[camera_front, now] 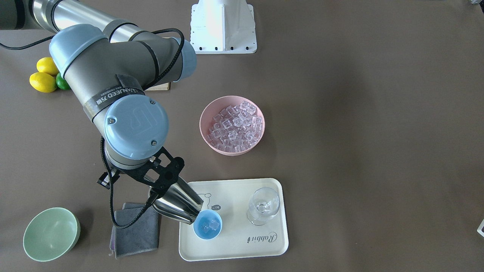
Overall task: Put ice in cup with scoop
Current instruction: 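Carry the empty scoop with the right gripper back toward its spot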
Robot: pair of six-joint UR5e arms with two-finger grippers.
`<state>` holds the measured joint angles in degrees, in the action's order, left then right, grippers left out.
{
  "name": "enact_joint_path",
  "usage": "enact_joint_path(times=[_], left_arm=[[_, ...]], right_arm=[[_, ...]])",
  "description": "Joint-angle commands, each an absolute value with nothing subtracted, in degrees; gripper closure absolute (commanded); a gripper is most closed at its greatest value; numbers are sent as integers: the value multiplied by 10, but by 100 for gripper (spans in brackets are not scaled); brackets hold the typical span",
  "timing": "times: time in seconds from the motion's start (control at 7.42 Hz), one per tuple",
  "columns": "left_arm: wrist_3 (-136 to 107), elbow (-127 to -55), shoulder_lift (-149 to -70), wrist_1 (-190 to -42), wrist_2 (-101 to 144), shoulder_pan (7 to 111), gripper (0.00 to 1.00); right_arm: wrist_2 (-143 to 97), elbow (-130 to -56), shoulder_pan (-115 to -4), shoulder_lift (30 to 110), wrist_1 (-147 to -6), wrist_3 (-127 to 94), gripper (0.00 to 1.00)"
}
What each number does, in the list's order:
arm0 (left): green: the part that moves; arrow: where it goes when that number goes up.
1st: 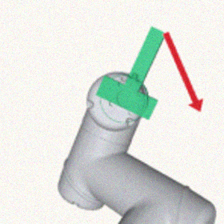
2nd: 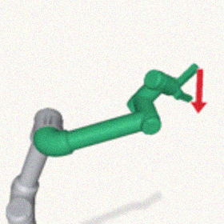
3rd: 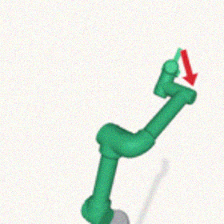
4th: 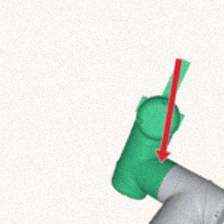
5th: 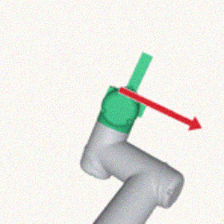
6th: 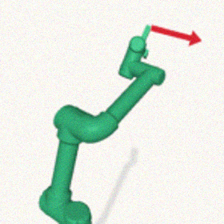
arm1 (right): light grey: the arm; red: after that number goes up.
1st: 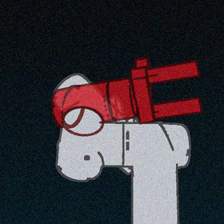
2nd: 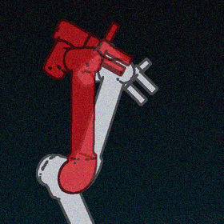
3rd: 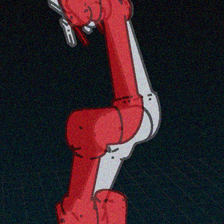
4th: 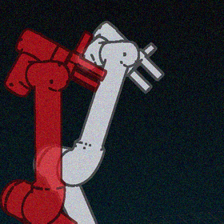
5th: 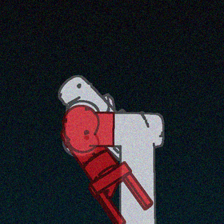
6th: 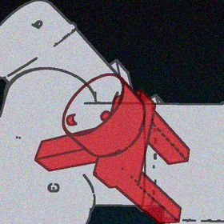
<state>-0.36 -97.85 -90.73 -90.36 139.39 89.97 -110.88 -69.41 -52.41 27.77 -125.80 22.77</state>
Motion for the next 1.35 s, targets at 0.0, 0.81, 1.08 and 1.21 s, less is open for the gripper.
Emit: enact_joint_path(times=[0.0,0.81,1.08,1.21], left_arm=[[-1,-940,-884,-906,1362,953,1],[-1,-933,-890,-911,1326,947,1],[-1,-933,-890,-911,1326,947,1],[-1,-933,-891,-911,1327,947,1]], right_arm=[[-1107,-714,-524,282,-1263,229,100],[-1266,-1102,-607,713,-1124,-127,100],[-1268,-1111,-612,859,-945,-283,100],[-1268,-1106,-612,929,-838,-342,100]])
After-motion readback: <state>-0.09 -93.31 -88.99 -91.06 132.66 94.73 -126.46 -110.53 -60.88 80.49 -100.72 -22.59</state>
